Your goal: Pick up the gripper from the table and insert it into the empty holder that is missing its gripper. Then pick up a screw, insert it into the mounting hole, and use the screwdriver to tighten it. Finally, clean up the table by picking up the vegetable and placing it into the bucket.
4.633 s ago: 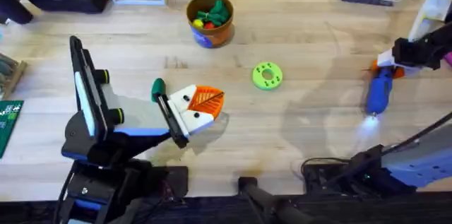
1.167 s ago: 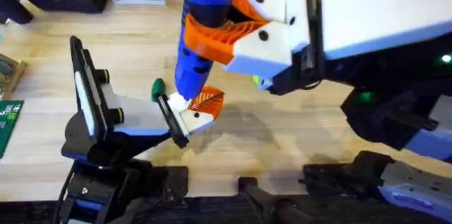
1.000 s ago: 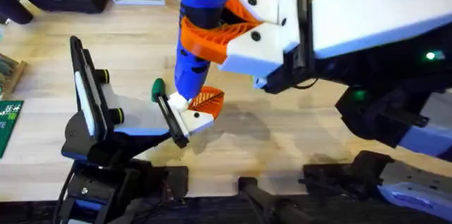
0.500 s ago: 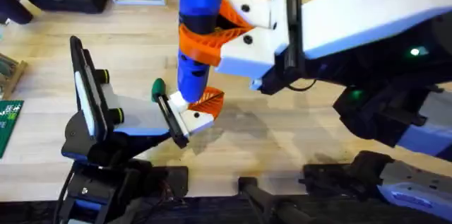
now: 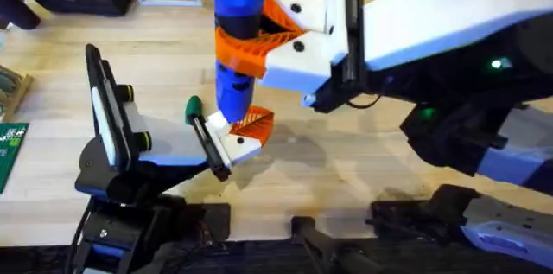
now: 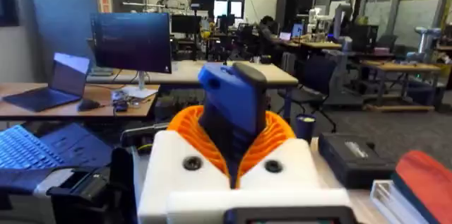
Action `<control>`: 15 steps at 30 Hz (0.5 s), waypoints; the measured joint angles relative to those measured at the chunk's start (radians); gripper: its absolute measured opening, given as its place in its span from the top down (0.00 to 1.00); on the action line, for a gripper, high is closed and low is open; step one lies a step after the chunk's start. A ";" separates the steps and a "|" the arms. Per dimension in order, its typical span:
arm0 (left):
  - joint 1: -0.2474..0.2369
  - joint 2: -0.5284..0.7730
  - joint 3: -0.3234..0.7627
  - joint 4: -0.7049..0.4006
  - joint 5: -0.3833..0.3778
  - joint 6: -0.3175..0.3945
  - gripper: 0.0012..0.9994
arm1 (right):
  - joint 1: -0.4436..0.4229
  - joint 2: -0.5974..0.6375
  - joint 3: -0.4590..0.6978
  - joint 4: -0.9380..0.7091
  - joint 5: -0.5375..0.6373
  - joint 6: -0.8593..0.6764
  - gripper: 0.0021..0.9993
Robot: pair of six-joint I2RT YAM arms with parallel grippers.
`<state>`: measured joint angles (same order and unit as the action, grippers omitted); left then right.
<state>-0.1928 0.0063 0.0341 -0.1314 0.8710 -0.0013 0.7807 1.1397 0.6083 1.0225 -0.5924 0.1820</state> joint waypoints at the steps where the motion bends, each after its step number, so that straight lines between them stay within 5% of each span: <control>1: 0.000 0.000 0.000 0.000 0.000 0.000 1.00 | 0.000 0.000 0.000 0.009 0.001 0.001 0.97; 15: 0.000 0.000 0.000 0.000 0.000 0.000 1.00 | 0.000 0.000 0.000 0.051 0.001 0.009 0.97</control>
<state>-0.1928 0.0063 0.0341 -0.1312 0.8711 -0.0013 0.7807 1.1393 0.6083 1.0733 -0.5919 0.1905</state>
